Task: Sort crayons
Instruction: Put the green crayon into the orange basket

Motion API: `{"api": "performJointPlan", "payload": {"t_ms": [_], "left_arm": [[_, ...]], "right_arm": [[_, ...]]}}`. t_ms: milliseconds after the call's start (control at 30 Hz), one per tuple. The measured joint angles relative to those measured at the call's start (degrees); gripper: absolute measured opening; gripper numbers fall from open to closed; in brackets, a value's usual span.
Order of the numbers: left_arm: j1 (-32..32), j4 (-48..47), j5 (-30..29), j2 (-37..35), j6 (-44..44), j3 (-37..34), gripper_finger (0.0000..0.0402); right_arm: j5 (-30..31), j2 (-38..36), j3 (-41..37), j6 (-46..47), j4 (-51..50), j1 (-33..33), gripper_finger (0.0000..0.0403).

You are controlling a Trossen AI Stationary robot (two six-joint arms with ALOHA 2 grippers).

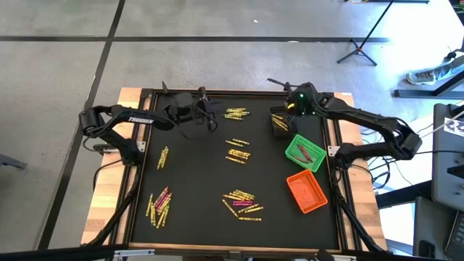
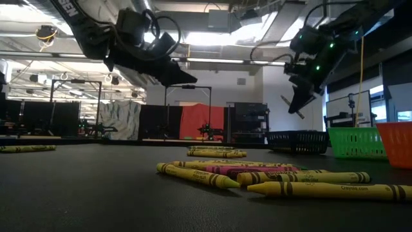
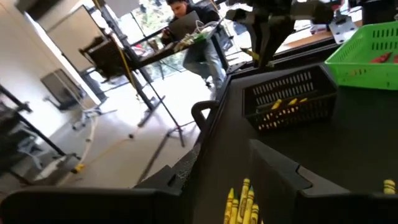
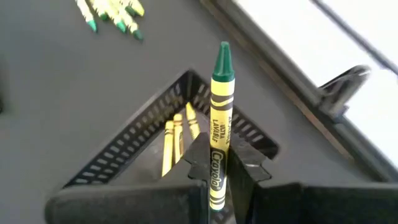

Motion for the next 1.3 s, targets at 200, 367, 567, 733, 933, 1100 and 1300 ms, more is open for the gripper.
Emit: {"api": "performJointPlan", "payload": {"t_ms": [200,367,567,733,933,1100,1300], "left_arm": [[1.1,-0.6,1.7,0.0,-1.4,0.0,0.0117],[0.1,-2.0,1.6,0.0,-2.7,0.0,0.0117],[-2.6,-2.2,1.6,0.0,-4.4,0.0,0.0117],[-5.7,-4.2,1.6,0.0,-5.5,0.0,0.0117],[-10.4,-5.3,1.5,0.0,-8.8,0.0,0.0117],[-14.6,-5.4,1.5,0.0,-12.4,0.0,0.0117],[-19.2,-8.0,1.0,0.0,-14.9,0.0,0.0117]], "right_arm": [[-1.3,4.3,0.0,-2.1,-0.2,-0.5,0.0026],[-0.2,1.5,1.3,-2.1,-3.8,2.2,0.0026],[-0.6,-5.5,3.0,4.4,-14.9,10.8,0.0026],[-1.4,-9.6,3.2,12.9,-25.2,19.6,0.0026],[-5.7,-12.8,3.2,26.7,-29.9,34.8,0.0026],[-5.8,-13.2,3.2,40.8,-35.5,49.3,0.0026],[-5.7,-13.1,3.1,55.6,-33.6,62.1,0.0026]]}}
